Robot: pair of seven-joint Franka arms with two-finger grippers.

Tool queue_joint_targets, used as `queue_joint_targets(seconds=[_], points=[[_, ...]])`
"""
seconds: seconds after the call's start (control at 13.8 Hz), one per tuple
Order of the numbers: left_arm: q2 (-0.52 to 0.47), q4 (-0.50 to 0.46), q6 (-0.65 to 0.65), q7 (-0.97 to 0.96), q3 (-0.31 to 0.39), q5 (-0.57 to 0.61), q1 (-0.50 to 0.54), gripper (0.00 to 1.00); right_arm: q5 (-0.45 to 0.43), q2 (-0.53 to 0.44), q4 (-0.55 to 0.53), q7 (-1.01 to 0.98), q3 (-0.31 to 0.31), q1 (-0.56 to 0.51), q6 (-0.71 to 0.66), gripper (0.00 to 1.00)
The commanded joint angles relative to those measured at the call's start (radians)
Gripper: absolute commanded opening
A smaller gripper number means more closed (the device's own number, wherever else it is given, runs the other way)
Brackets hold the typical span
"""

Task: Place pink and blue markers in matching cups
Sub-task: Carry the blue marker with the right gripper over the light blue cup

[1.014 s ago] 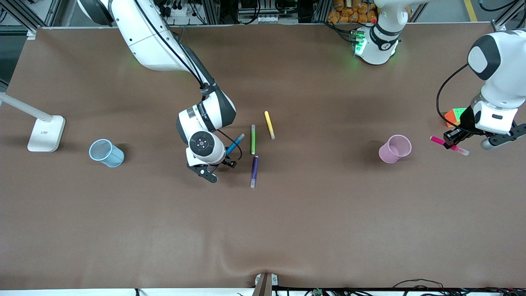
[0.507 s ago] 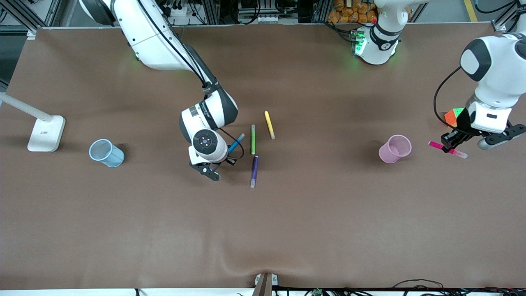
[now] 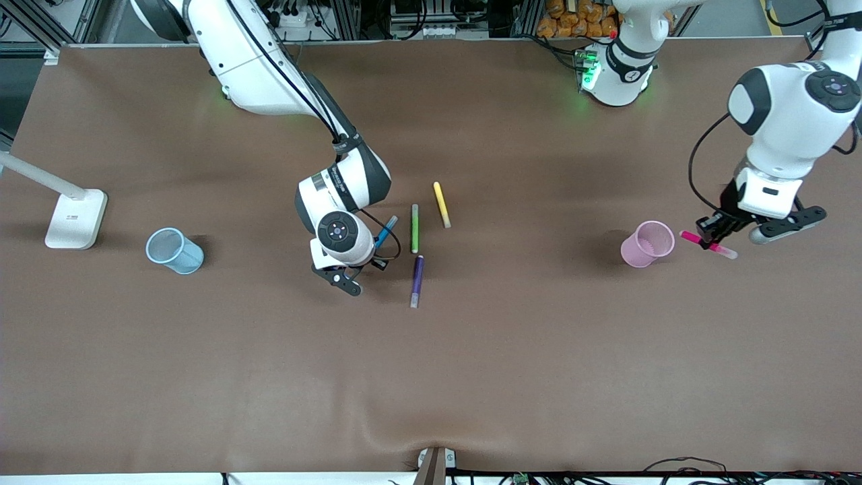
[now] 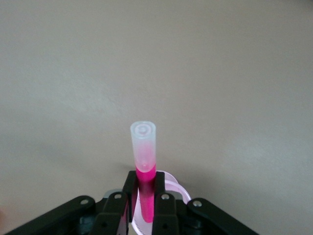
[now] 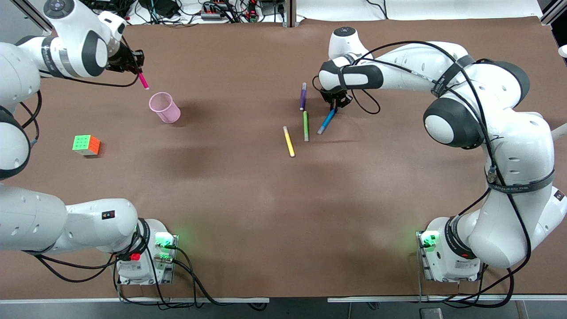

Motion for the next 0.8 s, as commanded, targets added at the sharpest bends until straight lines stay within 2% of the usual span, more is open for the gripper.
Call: queue_joint_targets(seconds=[0.0, 0.14, 0.43, 0.58, 0.72], points=[[-0.036, -0.065, 0.056, -0.078, -0.052, 0.003, 0.012, 0.0, 0.004, -0.018, 0.004, -0.023, -0.013, -0.003, -0.003, 0.0], [-0.023, -0.104, 0.123, -0.093, -0.055, 0.003, 0.009, 0.0, -0.003, -0.046, 0.022, -0.077, -0.017, -0.015, -0.03, 0.0], [0.047, -0.203, 0.35, -0.104, -0.055, 0.003, 0.008, 0.0, -0.011, -0.107, 0.111, -0.336, -0.019, -0.121, -0.172, 0.0], [0.061, -0.208, 0.362, -0.102, -0.055, 0.003, 0.009, 0.0, -0.08, -0.161, 0.124, -0.469, -0.02, -0.17, -0.169, 0.0], [0.06, -0.213, 0.362, -0.101, -0.055, 0.003, 0.009, 0.0, -0.097, -0.198, 0.13, -0.598, -0.019, -0.233, -0.17, 0.0]])
